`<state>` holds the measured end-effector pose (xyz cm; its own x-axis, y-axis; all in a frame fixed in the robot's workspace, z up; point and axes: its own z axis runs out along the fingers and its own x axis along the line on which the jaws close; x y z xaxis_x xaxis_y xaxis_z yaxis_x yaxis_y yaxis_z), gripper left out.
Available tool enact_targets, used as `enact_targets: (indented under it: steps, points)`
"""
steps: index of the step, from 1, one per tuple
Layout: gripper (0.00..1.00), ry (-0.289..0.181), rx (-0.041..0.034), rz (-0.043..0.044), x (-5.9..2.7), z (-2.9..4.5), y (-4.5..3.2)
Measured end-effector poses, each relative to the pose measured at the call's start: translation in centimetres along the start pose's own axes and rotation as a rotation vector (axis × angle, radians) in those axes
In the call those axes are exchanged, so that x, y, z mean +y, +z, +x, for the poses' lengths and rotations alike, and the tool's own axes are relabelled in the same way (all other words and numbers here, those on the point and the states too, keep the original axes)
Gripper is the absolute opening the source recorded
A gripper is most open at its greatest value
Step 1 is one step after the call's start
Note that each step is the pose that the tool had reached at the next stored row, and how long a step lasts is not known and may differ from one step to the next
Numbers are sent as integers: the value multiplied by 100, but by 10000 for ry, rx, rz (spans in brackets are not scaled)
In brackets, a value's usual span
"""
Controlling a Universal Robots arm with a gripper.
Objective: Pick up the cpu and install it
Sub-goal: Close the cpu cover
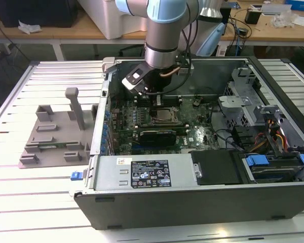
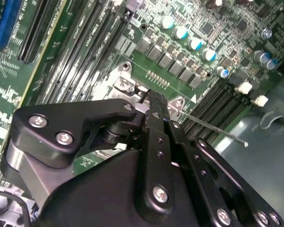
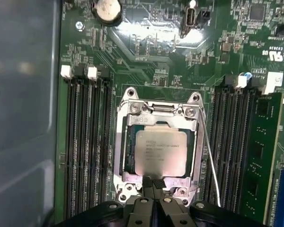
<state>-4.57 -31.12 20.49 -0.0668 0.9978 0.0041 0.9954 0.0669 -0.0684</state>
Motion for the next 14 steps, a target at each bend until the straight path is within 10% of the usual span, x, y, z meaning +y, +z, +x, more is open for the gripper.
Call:
enact_targets:
  steps: [5,14]
  points:
    - [11,-16,33,-4,16,0,5]
    - [11,-76,158,-9,287,-18,-19]
